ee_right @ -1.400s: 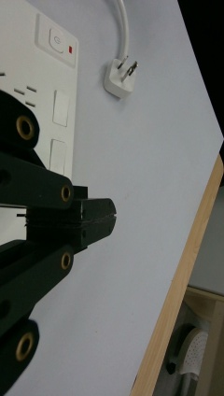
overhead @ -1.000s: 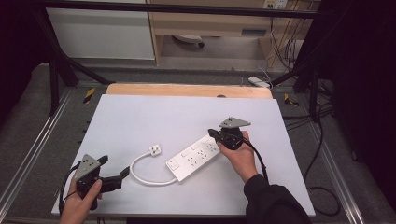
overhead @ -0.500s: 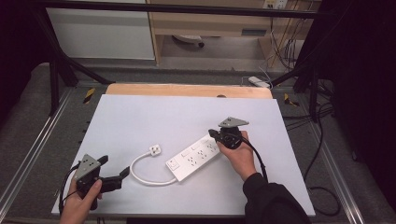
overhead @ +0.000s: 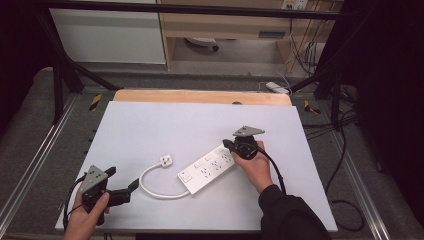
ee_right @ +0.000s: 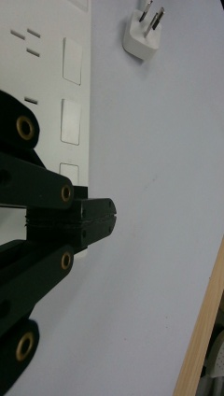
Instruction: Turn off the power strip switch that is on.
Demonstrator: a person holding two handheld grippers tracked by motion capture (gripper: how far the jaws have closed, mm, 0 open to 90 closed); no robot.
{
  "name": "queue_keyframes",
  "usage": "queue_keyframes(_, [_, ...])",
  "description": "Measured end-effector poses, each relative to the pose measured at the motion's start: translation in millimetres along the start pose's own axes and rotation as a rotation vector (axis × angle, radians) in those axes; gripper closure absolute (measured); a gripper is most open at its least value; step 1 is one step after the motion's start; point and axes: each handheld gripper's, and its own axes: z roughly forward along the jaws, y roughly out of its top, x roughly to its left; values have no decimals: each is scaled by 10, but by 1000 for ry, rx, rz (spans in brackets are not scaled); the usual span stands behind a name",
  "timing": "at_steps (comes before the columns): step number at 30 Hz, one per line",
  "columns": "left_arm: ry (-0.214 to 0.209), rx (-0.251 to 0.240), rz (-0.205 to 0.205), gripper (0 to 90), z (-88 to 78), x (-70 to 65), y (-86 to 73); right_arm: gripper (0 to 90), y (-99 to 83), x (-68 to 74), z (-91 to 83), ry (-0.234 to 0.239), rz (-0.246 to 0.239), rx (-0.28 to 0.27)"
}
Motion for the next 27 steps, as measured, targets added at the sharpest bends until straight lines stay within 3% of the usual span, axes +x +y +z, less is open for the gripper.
queue_keyframes(27, [-5, 9, 11, 55, 10, -10, -5, 900, -73, 36, 154, 3, -6, 29])
